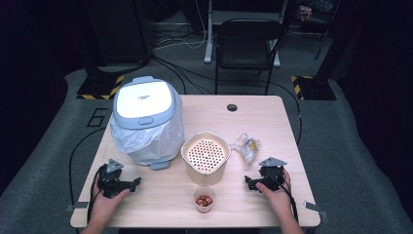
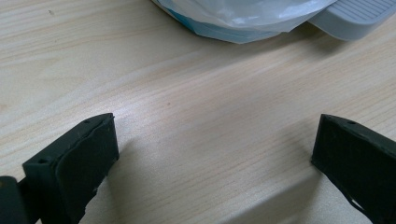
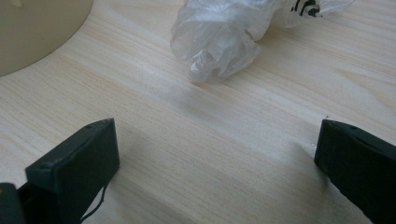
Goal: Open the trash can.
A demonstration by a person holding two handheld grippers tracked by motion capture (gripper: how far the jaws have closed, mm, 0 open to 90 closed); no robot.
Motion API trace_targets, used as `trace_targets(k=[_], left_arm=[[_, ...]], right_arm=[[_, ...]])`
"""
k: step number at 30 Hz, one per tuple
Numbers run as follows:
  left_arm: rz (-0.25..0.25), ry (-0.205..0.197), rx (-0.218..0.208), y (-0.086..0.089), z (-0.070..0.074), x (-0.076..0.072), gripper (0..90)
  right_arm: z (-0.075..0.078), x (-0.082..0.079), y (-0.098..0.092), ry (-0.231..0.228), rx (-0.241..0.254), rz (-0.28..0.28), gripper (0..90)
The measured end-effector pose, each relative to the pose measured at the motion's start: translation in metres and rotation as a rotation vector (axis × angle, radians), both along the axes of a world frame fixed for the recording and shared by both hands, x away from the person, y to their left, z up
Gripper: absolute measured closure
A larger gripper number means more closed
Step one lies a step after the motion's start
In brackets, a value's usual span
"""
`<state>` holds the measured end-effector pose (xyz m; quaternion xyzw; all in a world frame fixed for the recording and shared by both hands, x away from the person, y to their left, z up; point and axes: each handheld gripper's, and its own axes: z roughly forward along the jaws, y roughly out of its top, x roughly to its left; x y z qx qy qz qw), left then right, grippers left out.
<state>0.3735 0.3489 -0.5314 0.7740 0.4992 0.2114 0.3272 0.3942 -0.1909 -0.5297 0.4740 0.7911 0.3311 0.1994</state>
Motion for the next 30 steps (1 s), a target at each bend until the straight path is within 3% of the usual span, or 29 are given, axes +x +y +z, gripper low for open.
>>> trace_targets(k=[17,20,22,25,26,30], left_arm=[[0.017,-0.014,-0.013,-0.001,-0.001,-0.001,0.7],[0.010,-0.032,-0.014,0.002,0.001,-0.005,6.9],[0.027,-0.047,-0.033,0.003,0.001,-0.007,20.8],[0.038,-0.048,-0.033,0.003,0.001,-0.008,22.1],[0.046,-0.063,-0.039,0.003,0.001,-0.009,25.9],[0.051,-0.050,-0.031,0.003,0.004,-0.011,35.9]], right_arm=[[0.000,0.000,0.001,-0.001,0.004,-0.004,0.0],[0.000,0.000,0.001,0.000,0.006,-0.005,0.0],[0.000,0.000,0.001,-0.001,0.004,-0.005,0.0],[0.000,0.000,0.001,0.000,0.006,-0.006,0.0],[0.000,0.000,0.001,-0.001,0.005,-0.006,0.0],[0.000,0.000,0.001,-0.001,0.005,-0.005,0.0]])
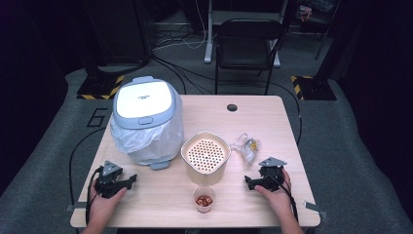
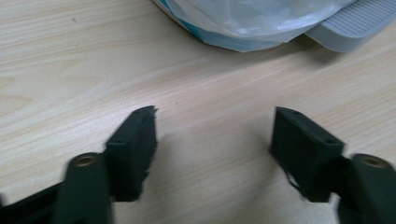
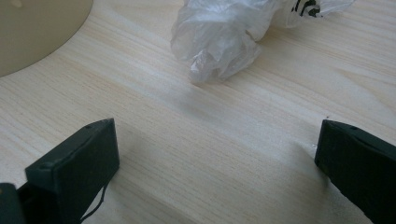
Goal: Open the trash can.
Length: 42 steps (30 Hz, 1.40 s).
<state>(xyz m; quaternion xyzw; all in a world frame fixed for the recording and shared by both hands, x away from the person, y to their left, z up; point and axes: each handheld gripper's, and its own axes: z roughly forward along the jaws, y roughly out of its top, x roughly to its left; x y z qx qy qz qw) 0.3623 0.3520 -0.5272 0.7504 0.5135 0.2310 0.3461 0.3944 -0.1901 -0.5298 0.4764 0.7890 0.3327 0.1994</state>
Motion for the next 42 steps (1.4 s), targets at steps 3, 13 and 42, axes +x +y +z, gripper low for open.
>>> trace_targets(k=[3,13,42], left_arm=[[-0.010,-0.008,0.015,0.001,0.004,-0.003,54.9],[-0.088,0.011,-0.022,-0.016,0.017,-0.009,75.1],[-0.250,-0.082,0.231,-0.109,0.036,0.019,90.0]], right_arm=[[0.000,0.000,0.000,0.001,0.000,-0.001,0.0],[0.000,0.000,-0.001,0.001,-0.006,0.006,0.0],[0.000,0.001,-0.001,0.002,-0.006,0.016,0.0]])
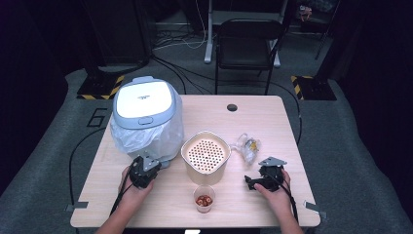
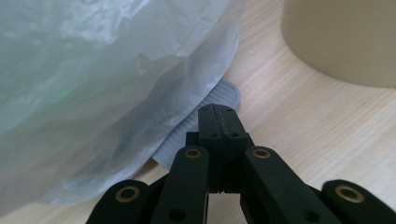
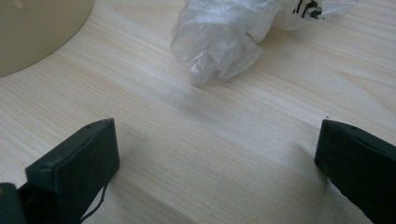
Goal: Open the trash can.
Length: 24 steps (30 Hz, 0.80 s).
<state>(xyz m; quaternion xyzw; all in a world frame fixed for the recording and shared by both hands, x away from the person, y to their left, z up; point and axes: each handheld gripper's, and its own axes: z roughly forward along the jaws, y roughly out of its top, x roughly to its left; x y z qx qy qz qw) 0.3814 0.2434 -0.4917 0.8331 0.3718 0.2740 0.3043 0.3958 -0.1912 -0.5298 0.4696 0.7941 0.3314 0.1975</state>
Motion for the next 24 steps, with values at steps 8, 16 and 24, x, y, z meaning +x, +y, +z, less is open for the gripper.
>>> trace_targets(k=[8,16,24], left_arm=[[0.018,0.022,-0.007,-0.0002,-0.0043,0.0056,89.8],[0.028,0.039,-0.005,-0.0009,-0.0053,0.0068,89.9],[0.144,0.022,-0.047,-0.0067,-0.0089,0.0027,87.7]], right_arm=[[0.0001,-0.0001,0.0000,0.000,-0.002,-0.002,0.0],[0.0000,-0.0001,0.0000,0.000,-0.002,-0.001,0.0],[0.0000,-0.0001,0.0002,0.001,0.001,-0.002,0.0]])
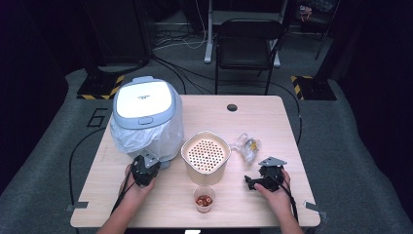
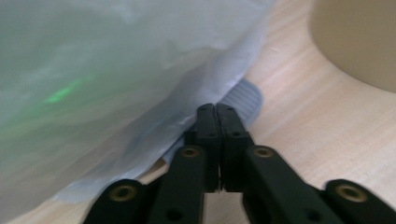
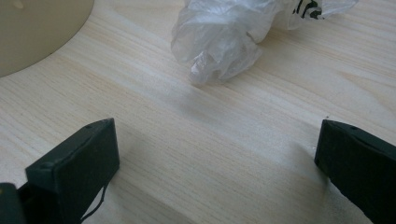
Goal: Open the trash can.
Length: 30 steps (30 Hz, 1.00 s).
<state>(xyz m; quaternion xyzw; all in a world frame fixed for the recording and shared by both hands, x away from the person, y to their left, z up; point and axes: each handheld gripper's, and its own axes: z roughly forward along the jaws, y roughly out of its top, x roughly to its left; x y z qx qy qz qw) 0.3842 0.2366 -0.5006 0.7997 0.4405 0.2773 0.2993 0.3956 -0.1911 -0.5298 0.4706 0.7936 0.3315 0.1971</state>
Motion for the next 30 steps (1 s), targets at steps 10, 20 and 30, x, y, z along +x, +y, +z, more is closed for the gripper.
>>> trace_targets(k=[10,20,30], left_arm=[[0.106,-0.098,0.017,-0.011,-0.011,-0.011,89.4],[0.112,-0.156,-0.033,-0.007,-0.025,-0.016,89.5],[0.108,-0.154,0.006,-0.010,-0.028,-0.016,89.6]], right_arm=[[0.000,0.000,0.000,0.002,0.000,-0.004,0.0],[0.000,0.000,0.000,0.001,0.001,-0.001,0.0],[0.000,0.000,0.000,-0.003,-0.001,-0.005,0.0]])
